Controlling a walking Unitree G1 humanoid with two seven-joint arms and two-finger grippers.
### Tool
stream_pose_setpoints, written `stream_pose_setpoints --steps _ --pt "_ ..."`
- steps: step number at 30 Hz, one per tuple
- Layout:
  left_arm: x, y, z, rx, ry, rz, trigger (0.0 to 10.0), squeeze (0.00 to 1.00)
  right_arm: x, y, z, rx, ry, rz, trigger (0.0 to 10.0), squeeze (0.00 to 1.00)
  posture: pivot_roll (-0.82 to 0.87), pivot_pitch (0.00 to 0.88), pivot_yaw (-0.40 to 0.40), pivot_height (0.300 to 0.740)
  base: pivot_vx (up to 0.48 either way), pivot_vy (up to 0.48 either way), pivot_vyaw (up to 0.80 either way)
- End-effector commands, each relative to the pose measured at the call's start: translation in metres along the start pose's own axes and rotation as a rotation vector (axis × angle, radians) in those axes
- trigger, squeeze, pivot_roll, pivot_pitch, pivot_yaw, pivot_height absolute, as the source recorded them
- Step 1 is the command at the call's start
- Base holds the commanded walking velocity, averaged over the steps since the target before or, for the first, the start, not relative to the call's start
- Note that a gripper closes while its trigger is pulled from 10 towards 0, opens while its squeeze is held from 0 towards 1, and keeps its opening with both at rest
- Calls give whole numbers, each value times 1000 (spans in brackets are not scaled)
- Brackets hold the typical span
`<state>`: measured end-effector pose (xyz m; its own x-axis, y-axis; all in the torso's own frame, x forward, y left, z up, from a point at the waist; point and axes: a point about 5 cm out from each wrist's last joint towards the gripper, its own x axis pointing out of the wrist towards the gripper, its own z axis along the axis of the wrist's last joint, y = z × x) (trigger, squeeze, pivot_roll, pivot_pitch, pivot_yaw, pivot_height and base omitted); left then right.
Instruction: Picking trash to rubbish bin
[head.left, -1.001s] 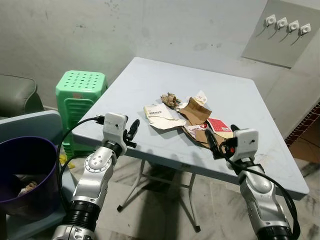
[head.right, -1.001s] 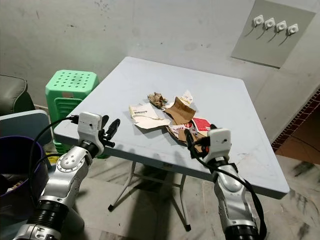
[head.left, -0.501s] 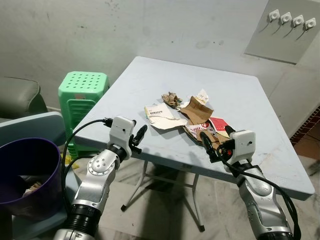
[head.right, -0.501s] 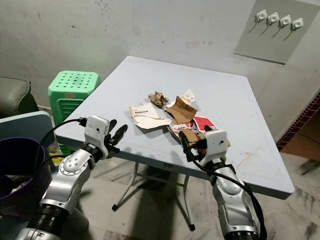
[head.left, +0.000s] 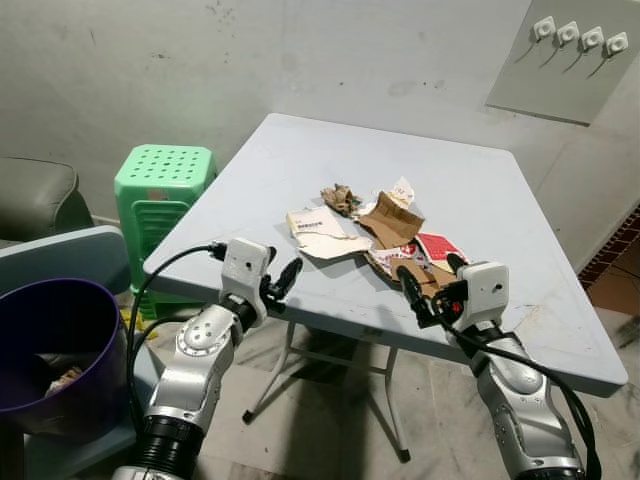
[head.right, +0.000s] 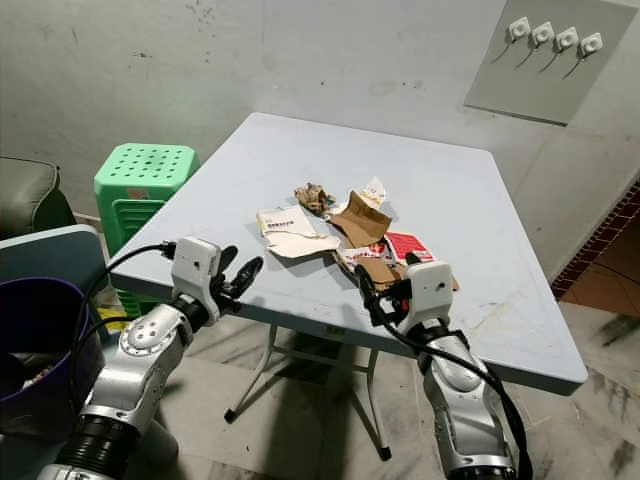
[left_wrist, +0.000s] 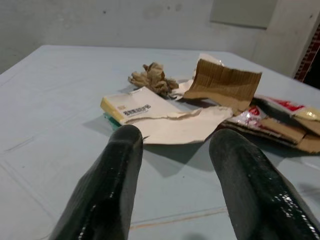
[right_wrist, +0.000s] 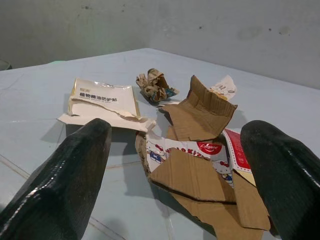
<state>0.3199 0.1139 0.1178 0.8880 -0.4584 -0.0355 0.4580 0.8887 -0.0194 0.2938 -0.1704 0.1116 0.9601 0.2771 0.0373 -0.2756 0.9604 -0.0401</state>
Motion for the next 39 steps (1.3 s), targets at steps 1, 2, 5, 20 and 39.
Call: stream_pose_setpoints --steps 1,2,5,20,39 --pt "1 -3 5 3 -17 -23 10000 1000 1 0 5 -6 -11 3 10000 0 25 0 -92 740 0 0 0" --pt "1 -3 5 6 -16 -25 10000 1000 2 0 5 -6 -11 5 10000 0 25 0 -95 740 0 0 0" --pt "1 -3 5 12 -13 -27 10000 1000 2 0 6 -7 -11 7 10000 0 24 0 -95 740 0 0 0" --pt "-2 -12 1 63 -3 -124 10000 0 2 1 6 -5 -13 12 10000 0 20 0 -95 740 0 0 0" --pt "17 7 15 240 38 -264 10000 0 1 -4 17 -21 -45 1 10000 0 -12 0 -77 740 0 0 0"
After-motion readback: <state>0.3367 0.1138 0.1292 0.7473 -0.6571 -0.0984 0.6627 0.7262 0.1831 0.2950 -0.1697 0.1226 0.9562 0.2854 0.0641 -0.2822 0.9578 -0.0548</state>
